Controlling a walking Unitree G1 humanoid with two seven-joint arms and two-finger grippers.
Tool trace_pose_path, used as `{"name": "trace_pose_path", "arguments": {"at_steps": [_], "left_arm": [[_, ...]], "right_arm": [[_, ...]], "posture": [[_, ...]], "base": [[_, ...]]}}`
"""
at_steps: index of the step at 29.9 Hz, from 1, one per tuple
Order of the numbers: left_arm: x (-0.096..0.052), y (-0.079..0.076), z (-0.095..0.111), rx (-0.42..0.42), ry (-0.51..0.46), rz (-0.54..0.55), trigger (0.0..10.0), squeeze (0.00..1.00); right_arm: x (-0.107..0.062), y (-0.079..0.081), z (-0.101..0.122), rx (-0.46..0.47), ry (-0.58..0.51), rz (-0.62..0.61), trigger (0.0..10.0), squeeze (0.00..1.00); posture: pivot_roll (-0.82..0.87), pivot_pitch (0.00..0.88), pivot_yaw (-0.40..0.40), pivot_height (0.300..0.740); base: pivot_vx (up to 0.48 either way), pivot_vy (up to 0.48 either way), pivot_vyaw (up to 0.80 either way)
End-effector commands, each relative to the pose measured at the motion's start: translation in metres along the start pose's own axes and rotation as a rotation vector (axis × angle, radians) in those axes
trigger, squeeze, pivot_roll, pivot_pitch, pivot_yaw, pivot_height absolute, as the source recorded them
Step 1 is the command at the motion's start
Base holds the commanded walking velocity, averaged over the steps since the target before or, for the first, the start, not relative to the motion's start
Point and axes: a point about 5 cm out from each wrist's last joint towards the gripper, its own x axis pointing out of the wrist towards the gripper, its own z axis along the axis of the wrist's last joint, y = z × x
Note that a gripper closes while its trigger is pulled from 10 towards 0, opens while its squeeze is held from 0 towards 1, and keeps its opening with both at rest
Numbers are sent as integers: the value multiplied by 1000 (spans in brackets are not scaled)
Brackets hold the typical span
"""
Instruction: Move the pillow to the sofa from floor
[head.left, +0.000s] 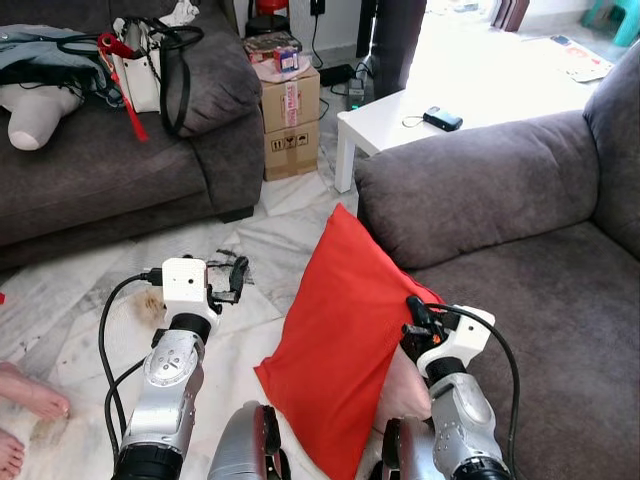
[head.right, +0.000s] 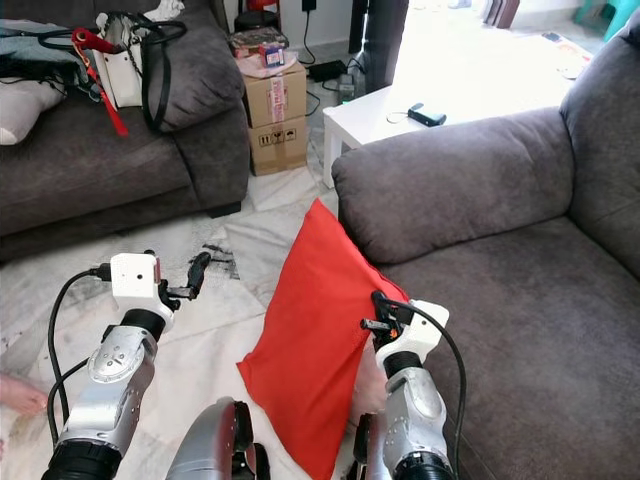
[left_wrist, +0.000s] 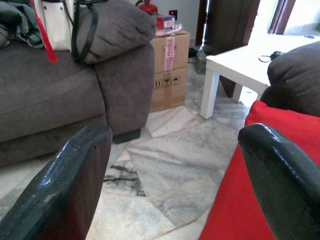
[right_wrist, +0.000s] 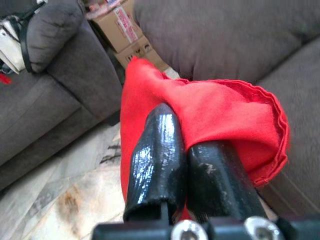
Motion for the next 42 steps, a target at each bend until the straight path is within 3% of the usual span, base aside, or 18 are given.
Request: {"name": "trace_pose_path", "arguments": {"at_steps": [1,22,35,42], "left_arm": [[-2,1,-4,1,11,3,10000,0],[-2,-6,-10,-5,14,-27,10000,0],[-2,-5,-10,-8,11,-23,10000,0],[-2,-5,-11,-9,12,-19,10000,0]], "right_arm": [[7,0,30,-45,-134,11,10000,0],[2,1,28,-52,-125,-8,10000,0],[4,3,28,-48,-122,-1,10000,0],[4,1,29,-51,-117,-7,10000,0]], "posture": [[-5,65,-13,636],[-16,15,-5,636],[-12,35,-11,636],[-11,50,-14,674]], "base": [[0,0,0],[0,0,0],[0,0,0],[0,0,0]]}}
